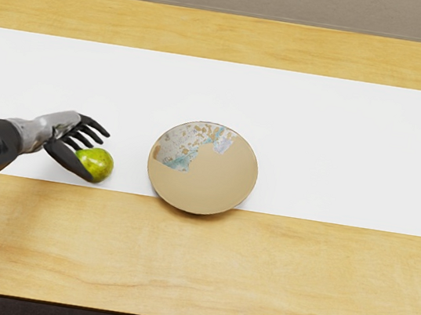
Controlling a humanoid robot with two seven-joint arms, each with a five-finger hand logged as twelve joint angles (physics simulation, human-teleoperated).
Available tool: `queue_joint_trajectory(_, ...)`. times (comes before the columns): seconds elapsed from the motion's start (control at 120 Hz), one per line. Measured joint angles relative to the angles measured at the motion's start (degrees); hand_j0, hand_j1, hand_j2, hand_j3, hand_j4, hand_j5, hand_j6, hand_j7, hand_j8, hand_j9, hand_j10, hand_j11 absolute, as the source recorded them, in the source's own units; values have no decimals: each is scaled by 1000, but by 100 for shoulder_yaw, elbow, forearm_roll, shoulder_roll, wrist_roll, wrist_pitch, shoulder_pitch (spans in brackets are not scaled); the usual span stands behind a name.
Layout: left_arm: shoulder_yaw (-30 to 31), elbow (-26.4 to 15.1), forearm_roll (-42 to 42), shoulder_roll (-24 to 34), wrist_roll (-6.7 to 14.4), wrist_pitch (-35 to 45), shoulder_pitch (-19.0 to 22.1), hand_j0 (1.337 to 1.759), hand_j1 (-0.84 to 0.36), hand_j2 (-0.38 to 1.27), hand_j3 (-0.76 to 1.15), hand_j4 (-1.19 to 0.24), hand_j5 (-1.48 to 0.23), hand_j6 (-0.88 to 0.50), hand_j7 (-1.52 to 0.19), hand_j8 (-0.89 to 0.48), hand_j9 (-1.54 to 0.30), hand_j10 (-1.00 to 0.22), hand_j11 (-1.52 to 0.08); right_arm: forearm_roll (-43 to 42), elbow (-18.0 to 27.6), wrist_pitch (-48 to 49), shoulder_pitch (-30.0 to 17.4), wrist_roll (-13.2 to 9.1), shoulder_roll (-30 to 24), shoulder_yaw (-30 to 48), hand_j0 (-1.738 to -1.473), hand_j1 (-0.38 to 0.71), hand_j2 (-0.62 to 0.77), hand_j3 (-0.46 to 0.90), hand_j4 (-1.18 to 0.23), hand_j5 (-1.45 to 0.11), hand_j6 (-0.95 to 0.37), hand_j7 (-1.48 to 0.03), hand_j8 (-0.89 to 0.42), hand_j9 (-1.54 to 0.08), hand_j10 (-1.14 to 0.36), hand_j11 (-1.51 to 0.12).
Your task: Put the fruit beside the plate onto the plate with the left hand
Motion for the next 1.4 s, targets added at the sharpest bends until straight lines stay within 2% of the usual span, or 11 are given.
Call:
queue_joint_trajectory(0.483, -7, 11, 42, -103, 31, -2, 70, 1658, -174, 95, 0, -458, -554, -473, -565, -461, -573, -447, -573, 0, 0, 0, -1, 0, 0, 0, -1658, -327, -4, 0, -19, -24, -19, -24, -19, -24, -19, -24)
queue_joint_trajectory(0.808, -10, 12, 49, -126, 28, -23, 84, 1653, -185, 64, 0, -511, -646, -400, -667, -395, -684, -491, -685, 0, 0, 0, -2, 0, 0, 0, -1658, -327, -4, 0, -19, -24, -18, -24, -19, -24, -19, -24)
queue_joint_trajectory(1.042, -6, 11, 38, -112, 25, -86, 70, 1654, -256, 181, 0, -540, -698, -345, -716, -350, -723, -501, -726, 0, 0, 0, 0, 0, 0, 0, -1658, -327, -4, 0, -19, -24, -19, -24, -19, -24, -19, -24)
queue_joint_trajectory(1.275, -6, 8, 12, -82, 15, -142, 21, 1650, -443, 483, 0, -520, -800, -243, -786, -245, -774, -397, -773, 0, 0, 0, -2, -1, 0, 0, -1658, -327, -4, 0, -19, -24, -19, -24, -19, -24, -19, -24)
queue_joint_trajectory(1.4, -36, 8, 14, -42, -2, -162, -26, 1652, -362, 353, 0, -535, -786, -302, -770, -300, -762, -422, -762, 0, 0, 0, -2, 0, 0, 0, -1658, -327, -4, 0, -19, -24, -18, -24, -19, -24, -19, -24)
